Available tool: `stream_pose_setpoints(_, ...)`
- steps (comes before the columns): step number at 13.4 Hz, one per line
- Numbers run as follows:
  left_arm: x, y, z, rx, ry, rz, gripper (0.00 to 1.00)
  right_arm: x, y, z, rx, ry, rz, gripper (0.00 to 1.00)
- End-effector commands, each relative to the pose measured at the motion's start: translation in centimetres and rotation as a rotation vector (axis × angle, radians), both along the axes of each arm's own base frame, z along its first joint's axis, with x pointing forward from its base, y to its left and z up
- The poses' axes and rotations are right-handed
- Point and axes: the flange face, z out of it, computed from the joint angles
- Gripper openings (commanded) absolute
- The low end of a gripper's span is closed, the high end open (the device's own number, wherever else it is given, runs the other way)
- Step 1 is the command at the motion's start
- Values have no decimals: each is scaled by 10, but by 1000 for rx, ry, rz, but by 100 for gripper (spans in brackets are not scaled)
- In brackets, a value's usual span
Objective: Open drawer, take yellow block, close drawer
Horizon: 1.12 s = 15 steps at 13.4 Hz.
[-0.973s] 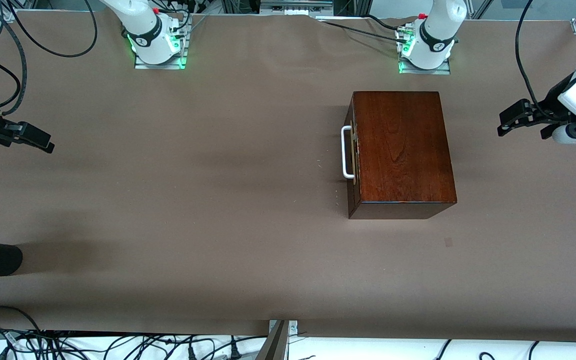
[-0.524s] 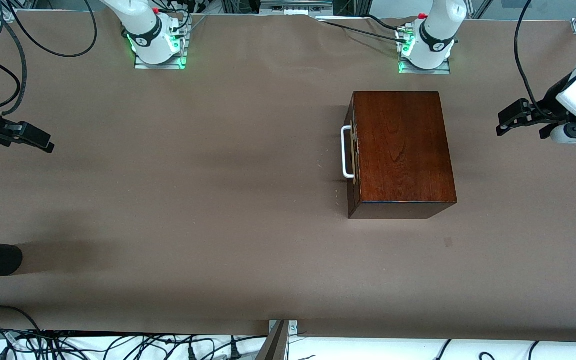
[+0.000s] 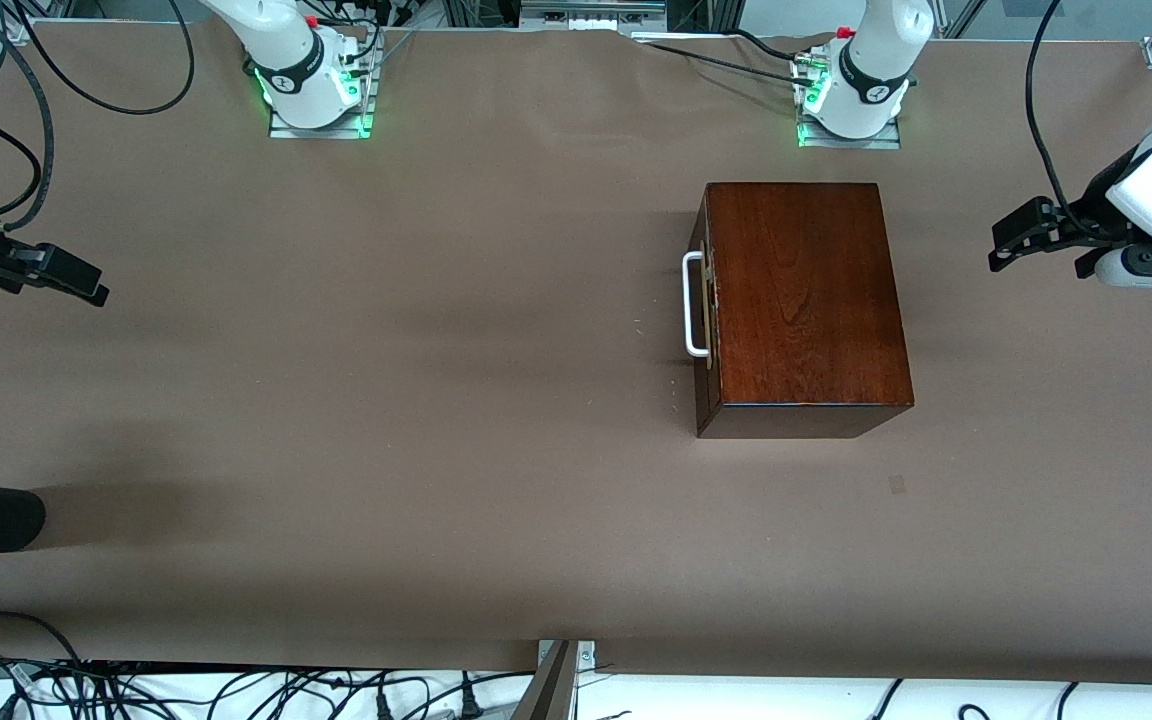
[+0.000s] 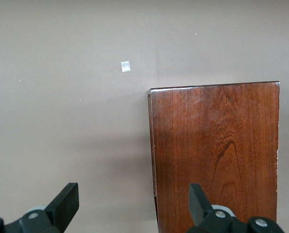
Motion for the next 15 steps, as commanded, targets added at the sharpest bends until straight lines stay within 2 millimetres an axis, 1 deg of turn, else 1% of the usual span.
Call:
stream_pose_setpoints(1,1,-20,-3,20,4,-50,100,0,-1,6,7,-8,-12,100)
stream_pose_setpoints(2,3,-29,-4,21,6,-63,100,0,-1,6,7,-8,-12,100)
stream_pose_setpoints(3,7,-36,-10,21,13,-75,100,0,-1,6,7,-8,-12,100)
stream_pose_setpoints(4,9,-44,-10,21,10,-75,100,0,-1,6,7,-6,-11,100)
stream_pose_setpoints(5,13,-58,-8,20,7,-70,100,-1,-1,7,7,-9,-9,100)
stream_pose_setpoints(7,11,-82,-10,20,11,-64,100,0,-1,6,7,-8,-9,100)
stream_pose_setpoints(9,5,-117,-13,20,20,-54,100,-1,-1,7,7,-9,-8,100)
stream_pose_setpoints(10,2,-137,-20,23,31,-43,100,-1,-1,7,7,-9,-8,100)
stream_pose_setpoints(12,-15,-193,-28,80,20,-18,100,0,-1,6,7,-8,-6,100)
stream_pose_setpoints(13,-24,-226,-38,106,25,-2,100,0,-1,6,7,-8,-3,100)
stream_pose_setpoints(15,-39,-282,-65,146,29,9,100,0,-2,6,8,-8,-11,100)
